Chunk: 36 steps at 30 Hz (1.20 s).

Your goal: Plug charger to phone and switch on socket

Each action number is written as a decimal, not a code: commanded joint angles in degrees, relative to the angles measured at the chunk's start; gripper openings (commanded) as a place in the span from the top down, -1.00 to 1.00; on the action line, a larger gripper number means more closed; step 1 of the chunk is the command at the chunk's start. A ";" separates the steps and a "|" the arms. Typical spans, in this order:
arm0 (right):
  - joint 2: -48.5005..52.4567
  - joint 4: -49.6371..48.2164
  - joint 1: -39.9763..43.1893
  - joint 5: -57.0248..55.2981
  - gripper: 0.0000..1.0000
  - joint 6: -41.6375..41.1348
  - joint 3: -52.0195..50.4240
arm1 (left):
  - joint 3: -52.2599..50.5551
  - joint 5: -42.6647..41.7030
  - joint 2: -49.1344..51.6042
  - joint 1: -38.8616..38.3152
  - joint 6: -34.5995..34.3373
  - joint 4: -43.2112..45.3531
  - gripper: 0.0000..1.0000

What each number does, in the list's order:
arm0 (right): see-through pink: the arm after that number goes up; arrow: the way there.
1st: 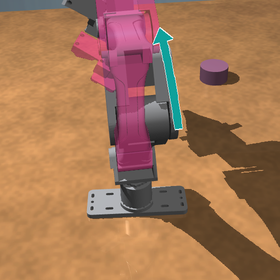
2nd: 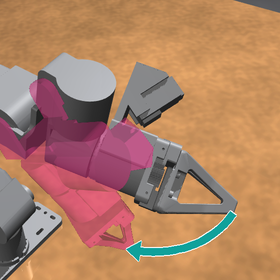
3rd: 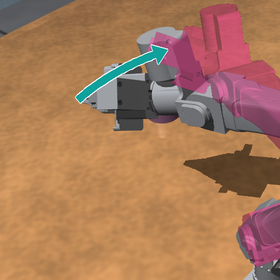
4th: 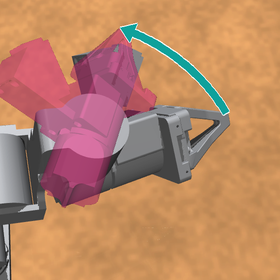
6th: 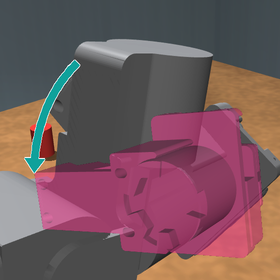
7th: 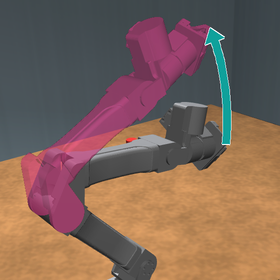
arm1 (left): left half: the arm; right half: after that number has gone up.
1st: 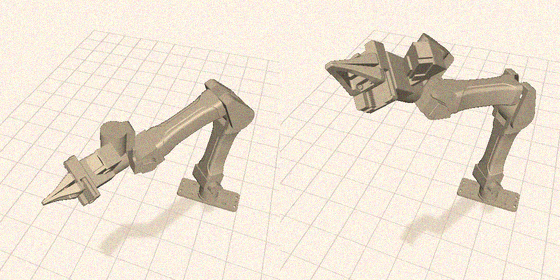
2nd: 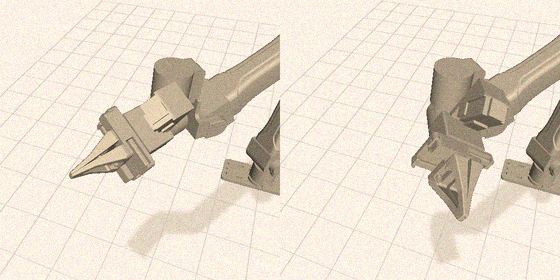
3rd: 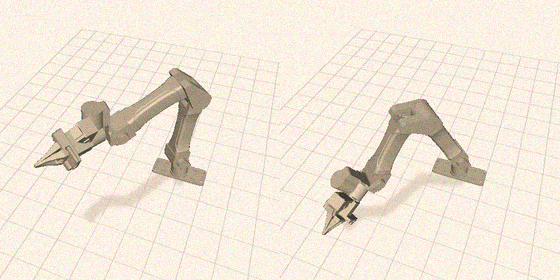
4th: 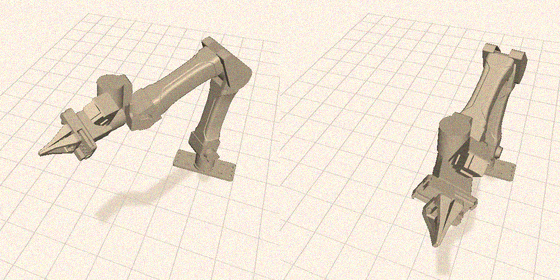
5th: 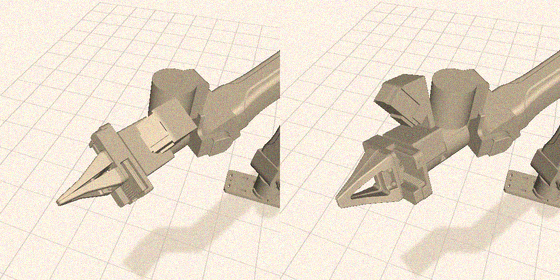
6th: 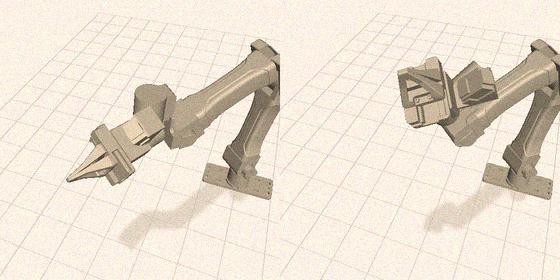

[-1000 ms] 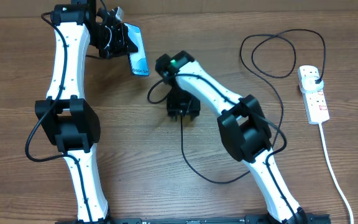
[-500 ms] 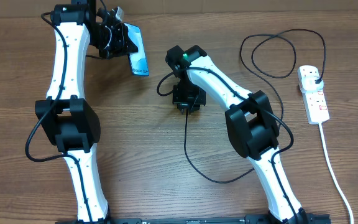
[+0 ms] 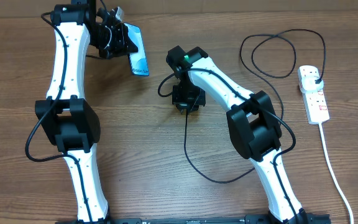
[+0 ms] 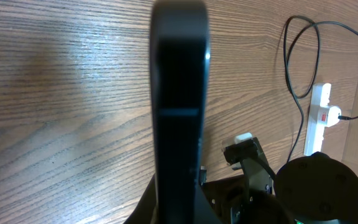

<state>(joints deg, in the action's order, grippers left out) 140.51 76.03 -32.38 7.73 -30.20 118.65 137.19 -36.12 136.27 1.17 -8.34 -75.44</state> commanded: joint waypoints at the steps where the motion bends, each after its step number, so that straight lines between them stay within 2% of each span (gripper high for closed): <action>1: -0.04 -0.83 0.17 -3.21 0.55 0.31 -1.46 | 0.70 -0.94 -2.49 0.31 1.49 0.24 0.92; 18: -0.04 -2.60 1.40 -3.13 0.56 3.72 -2.03 | 0.70 -0.94 -2.49 0.33 1.49 0.20 0.92; 20: -0.04 -2.99 1.40 -2.95 0.68 3.69 -2.51 | 0.70 -0.94 -2.49 0.31 1.49 0.17 0.92; 25: -0.04 -3.21 1.40 -2.23 0.72 3.67 -2.80 | 0.70 -0.94 -2.49 0.31 1.49 0.24 0.91; 28: -0.04 -3.82 1.40 -1.29 0.89 3.67 -2.78 | 0.70 -0.96 -2.49 0.31 1.49 0.22 0.92; 30: -0.04 -4.07 1.40 -1.01 0.93 3.67 -2.71 | 0.70 -1.05 -2.49 0.31 1.51 0.24 0.92; 33: -0.28 -4.72 1.49 -0.94 0.93 3.69 -1.97 | 0.70 -4.28 -2.49 0.31 2.49 0.48 0.92; 36: -1.86 -5.33 2.14 2.36 0.93 5.20 -0.20 | 0.70 -14.91 -2.49 0.37 7.85 0.92 0.92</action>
<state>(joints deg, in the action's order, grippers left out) 139.87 71.75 -31.29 7.79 -26.70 117.62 137.19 -38.59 136.27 1.19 -6.96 -75.18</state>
